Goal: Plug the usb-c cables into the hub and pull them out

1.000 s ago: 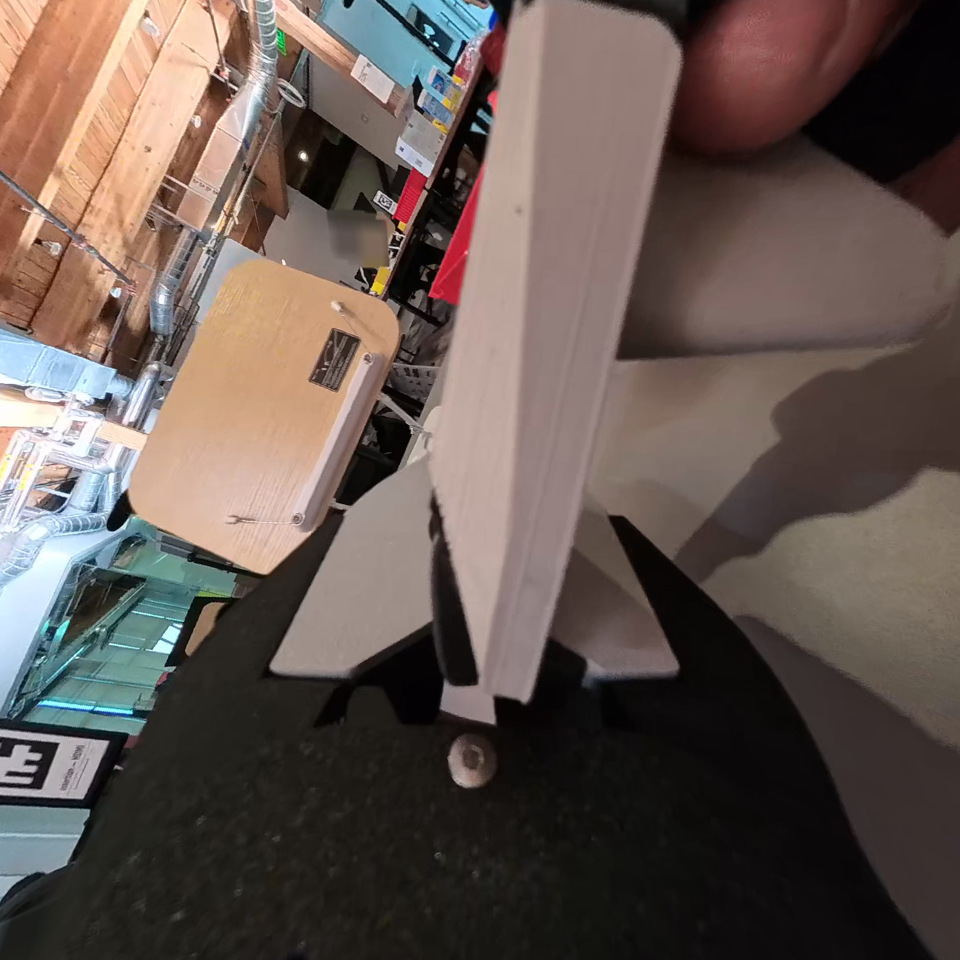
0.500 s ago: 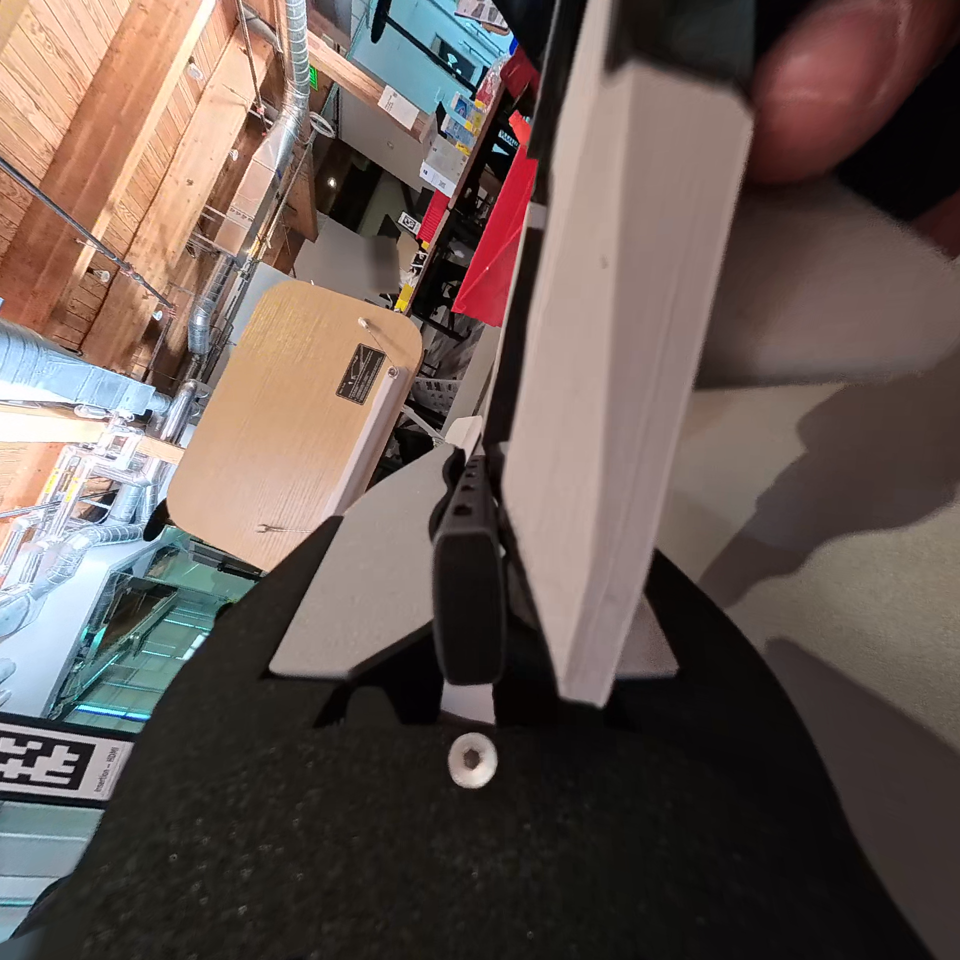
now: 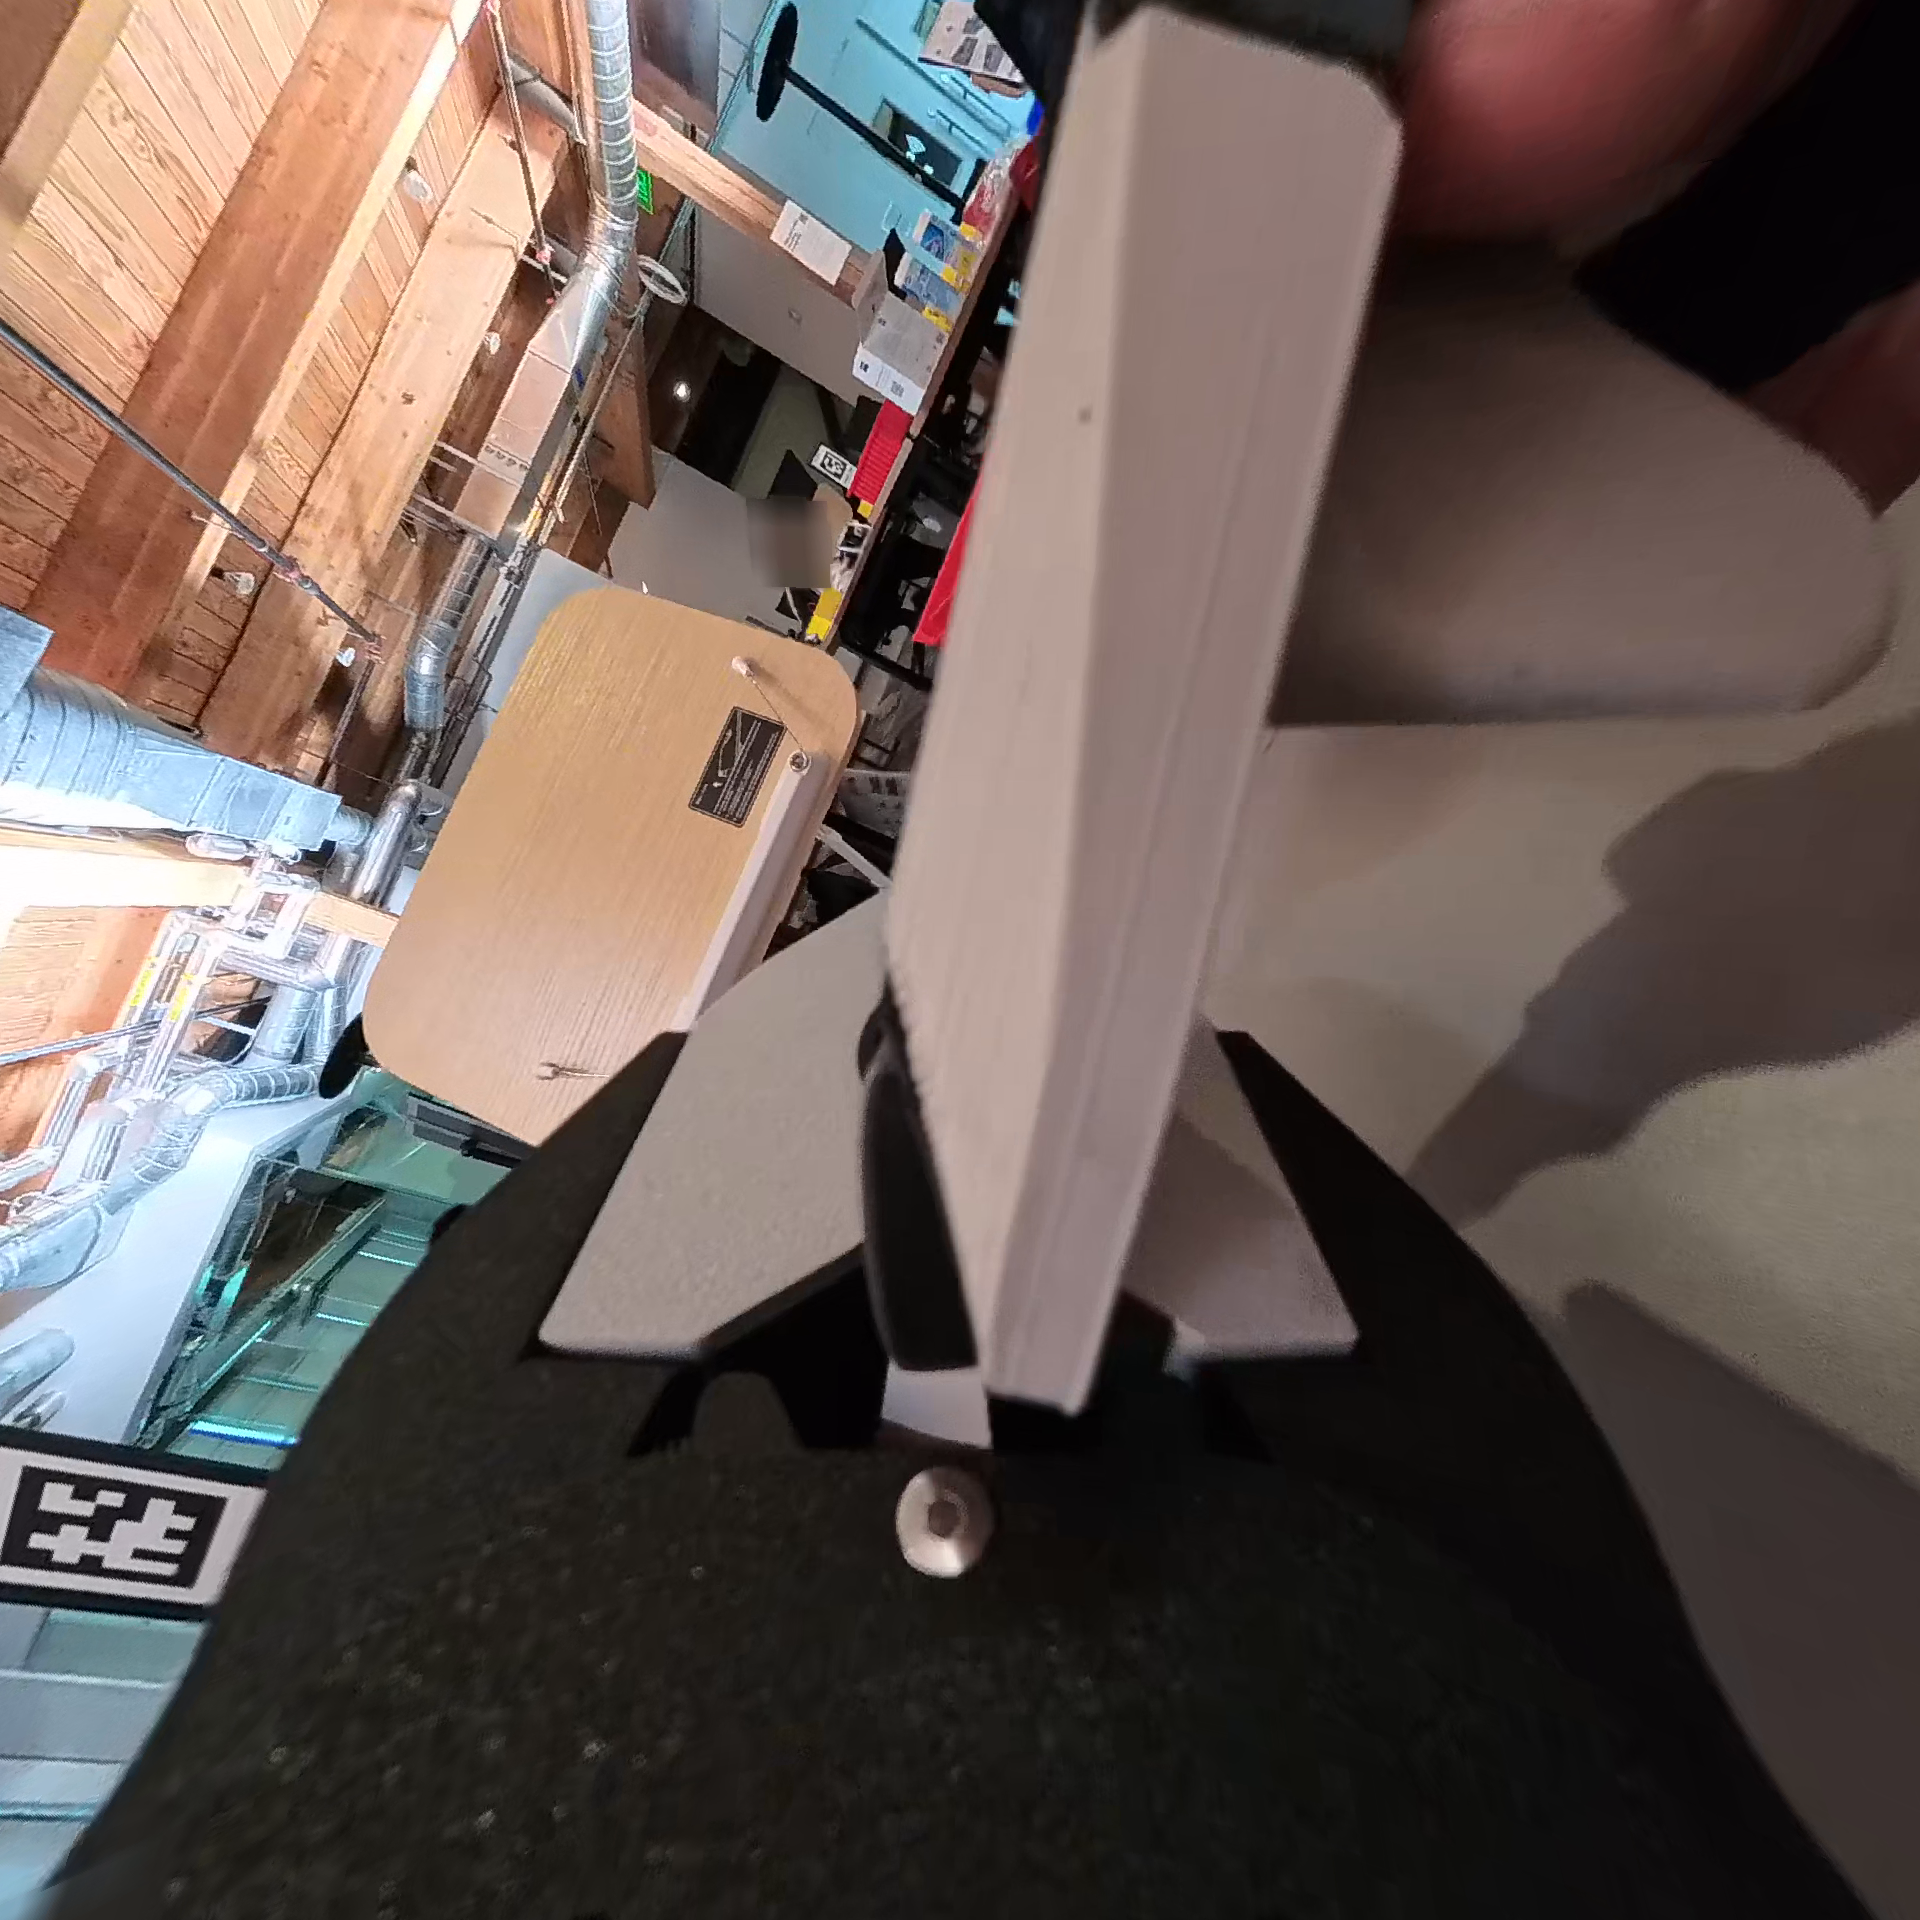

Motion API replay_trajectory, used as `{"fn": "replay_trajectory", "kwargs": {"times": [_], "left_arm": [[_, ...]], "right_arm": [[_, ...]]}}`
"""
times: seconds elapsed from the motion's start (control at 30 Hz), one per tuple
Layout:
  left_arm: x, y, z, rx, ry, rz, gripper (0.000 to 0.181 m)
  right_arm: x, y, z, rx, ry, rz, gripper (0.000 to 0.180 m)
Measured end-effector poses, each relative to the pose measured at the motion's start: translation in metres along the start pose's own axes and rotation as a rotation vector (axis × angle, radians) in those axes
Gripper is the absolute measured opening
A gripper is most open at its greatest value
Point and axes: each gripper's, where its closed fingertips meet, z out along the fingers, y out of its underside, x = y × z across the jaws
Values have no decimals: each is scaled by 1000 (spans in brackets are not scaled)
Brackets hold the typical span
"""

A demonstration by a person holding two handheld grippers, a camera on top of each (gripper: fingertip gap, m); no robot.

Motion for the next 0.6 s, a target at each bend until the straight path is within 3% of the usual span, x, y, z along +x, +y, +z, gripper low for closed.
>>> {"fn": "replay_trajectory", "kwargs": {"times": [0.43,0.5,0.6], "left_arm": [[1,0,3,-6,-16,25,10],[-2,2,4,-20,-32,4,26],[-5,8,4,-36,-29,-46,30]], "right_arm": [[2,0,-2,-38,21,1,130],[3,-3,-4,-30,34,-2,130],[10,-10,-13,-13,55,1,130]]}}
